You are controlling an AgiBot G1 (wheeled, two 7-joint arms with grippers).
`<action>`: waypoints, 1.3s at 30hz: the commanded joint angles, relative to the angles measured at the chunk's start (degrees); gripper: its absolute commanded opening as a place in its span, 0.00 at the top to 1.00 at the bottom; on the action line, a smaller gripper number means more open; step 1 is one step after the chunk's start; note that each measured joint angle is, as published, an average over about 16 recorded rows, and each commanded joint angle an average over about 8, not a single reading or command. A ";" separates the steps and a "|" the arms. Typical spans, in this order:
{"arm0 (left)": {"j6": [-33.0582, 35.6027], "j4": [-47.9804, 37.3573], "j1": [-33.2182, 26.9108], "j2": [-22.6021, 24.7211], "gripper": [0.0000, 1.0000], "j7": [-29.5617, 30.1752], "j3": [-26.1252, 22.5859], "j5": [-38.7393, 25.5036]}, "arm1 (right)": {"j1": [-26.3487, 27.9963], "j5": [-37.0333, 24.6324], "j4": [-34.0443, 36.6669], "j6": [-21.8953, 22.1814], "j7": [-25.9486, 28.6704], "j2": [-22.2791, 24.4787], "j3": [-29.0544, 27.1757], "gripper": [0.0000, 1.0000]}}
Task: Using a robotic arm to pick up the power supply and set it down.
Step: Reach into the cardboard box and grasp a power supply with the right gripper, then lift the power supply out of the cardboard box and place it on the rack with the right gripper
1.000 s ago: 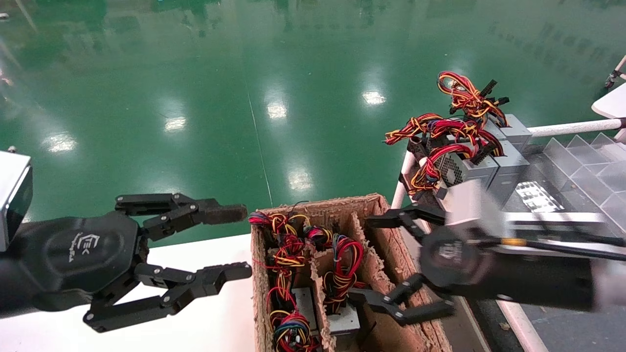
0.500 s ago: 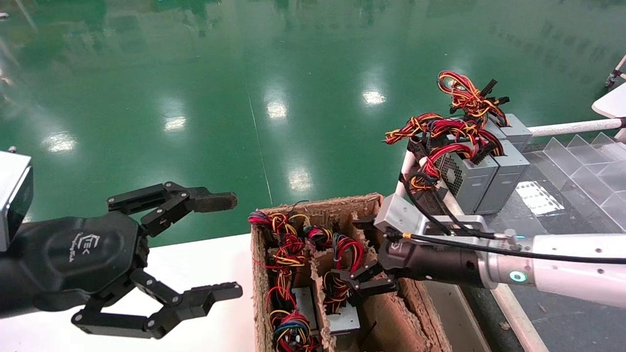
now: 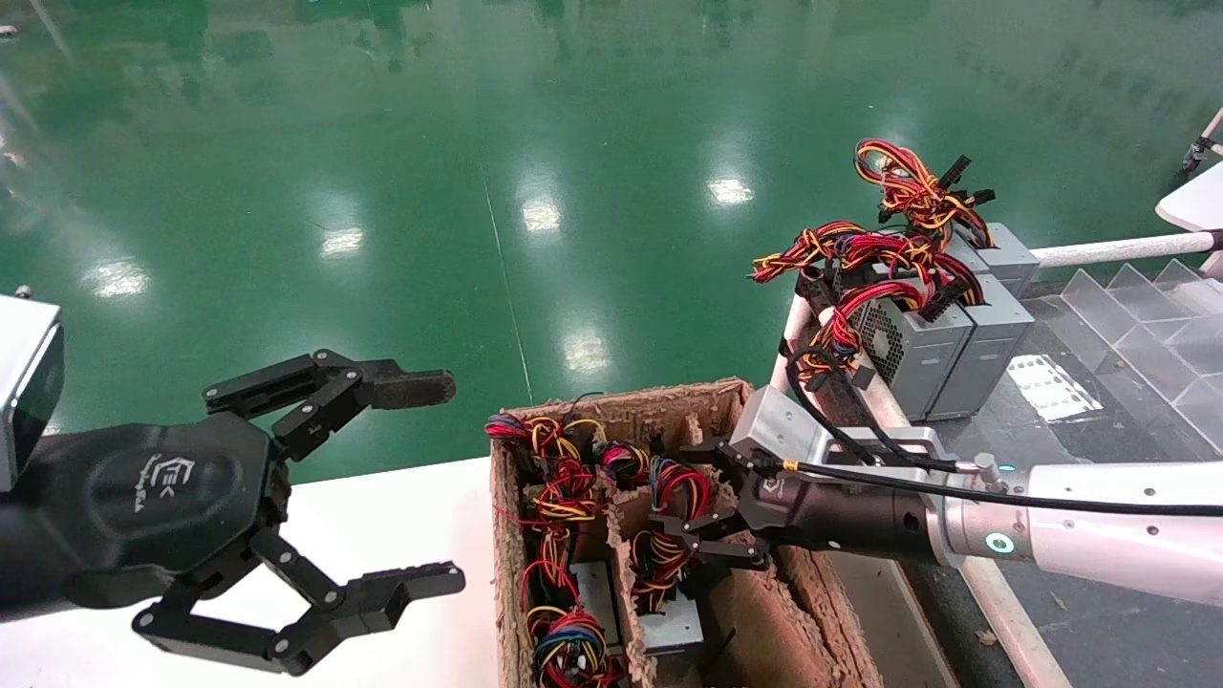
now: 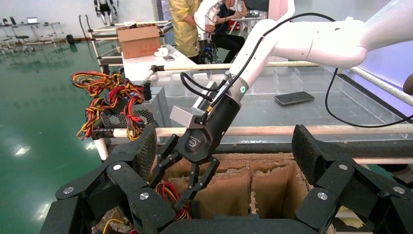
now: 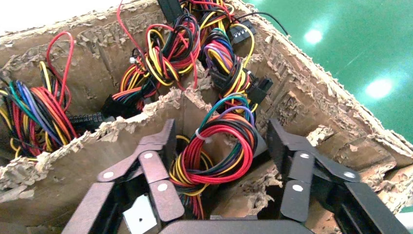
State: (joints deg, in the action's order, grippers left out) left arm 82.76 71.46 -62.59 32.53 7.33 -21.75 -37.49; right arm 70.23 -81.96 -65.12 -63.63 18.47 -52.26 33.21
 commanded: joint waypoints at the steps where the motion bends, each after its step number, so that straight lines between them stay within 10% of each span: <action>1: 0.00 0.00 0.00 0.00 0.00 0.00 0.00 0.00 | -0.09 0.08 0.15 -0.07 -0.23 0.09 -0.03 1.00; 39: 0.00 0.00 0.00 0.00 0.00 0.00 -0.01 0.00 | -4.35 11.20 -8.27 -0.47 -4.49 7.50 -7.60 1.00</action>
State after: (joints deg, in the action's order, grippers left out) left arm 82.75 71.46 -62.60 32.53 7.33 -21.76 -37.49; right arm 65.89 -70.51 -72.81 -64.08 14.15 -44.80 25.44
